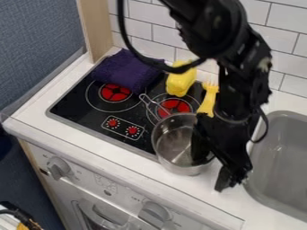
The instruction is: Moved the pot to the bottom left of the burner
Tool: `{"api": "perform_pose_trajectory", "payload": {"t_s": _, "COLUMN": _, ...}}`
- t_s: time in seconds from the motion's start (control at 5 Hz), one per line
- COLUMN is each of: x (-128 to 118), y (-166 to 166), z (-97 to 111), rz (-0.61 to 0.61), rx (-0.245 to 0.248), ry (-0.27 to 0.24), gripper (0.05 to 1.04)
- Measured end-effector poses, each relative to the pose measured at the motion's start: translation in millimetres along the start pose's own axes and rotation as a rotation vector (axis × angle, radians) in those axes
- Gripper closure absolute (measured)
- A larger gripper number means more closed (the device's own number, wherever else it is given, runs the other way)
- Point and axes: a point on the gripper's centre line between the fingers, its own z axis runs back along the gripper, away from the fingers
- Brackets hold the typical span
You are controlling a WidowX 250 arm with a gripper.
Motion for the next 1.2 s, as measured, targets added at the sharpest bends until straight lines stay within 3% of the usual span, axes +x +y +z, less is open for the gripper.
{"api": "perform_pose_trajectory", "payload": {"t_s": 0.4, "x": 1.1, "y": -1.3, "z": -0.4, "rz": -0.001, "rx": -0.008, "ry": -0.006, "gripper": 0.717}}
{"api": "perform_pose_trajectory", "payload": {"t_s": 0.6, "x": 0.9, "y": 0.0, "z": -0.2, "rz": 0.001, "rx": 0.0, "ry": -0.003, "gripper": 0.908}}
{"api": "perform_pose_trajectory", "payload": {"t_s": 0.8, "x": -0.9, "y": 2.9, "z": -0.1, "rz": 0.025, "rx": 0.021, "ry": 0.009, "gripper": 0.988}}
{"api": "perform_pose_trajectory", "payload": {"t_s": 1.0, "x": 0.8, "y": 18.9, "z": 17.9, "rz": 0.111, "rx": 0.054, "ry": -0.029, "gripper": 0.998}}
{"api": "perform_pose_trajectory", "payload": {"t_s": 1.2, "x": 5.8, "y": 41.1, "z": 68.8, "rz": 0.223, "rx": 0.103, "ry": -0.157, "gripper": 1.0}}
